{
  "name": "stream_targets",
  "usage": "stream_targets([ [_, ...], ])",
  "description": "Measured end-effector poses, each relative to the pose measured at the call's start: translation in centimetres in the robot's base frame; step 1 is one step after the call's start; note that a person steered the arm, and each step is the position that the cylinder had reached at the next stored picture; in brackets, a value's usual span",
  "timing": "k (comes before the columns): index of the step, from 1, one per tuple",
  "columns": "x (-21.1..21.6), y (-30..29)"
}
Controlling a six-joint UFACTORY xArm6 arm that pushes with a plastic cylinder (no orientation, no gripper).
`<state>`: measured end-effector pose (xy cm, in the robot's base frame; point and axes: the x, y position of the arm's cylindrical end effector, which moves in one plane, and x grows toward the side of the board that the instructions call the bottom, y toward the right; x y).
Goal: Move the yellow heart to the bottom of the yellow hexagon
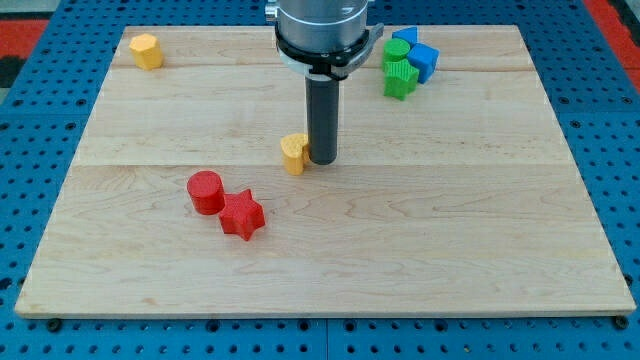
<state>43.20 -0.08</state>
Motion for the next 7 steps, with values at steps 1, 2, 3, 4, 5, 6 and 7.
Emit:
stream_targets([
  [1, -0.1, -1.3],
  [2, -0.1, -8.5],
  [3, -2.3, -14.0],
  [4, -5.4, -19.8],
  [5, -5.0, -20.7],
  [6, -2.9, -19.9],
  [7, -2.8, -23.6],
])
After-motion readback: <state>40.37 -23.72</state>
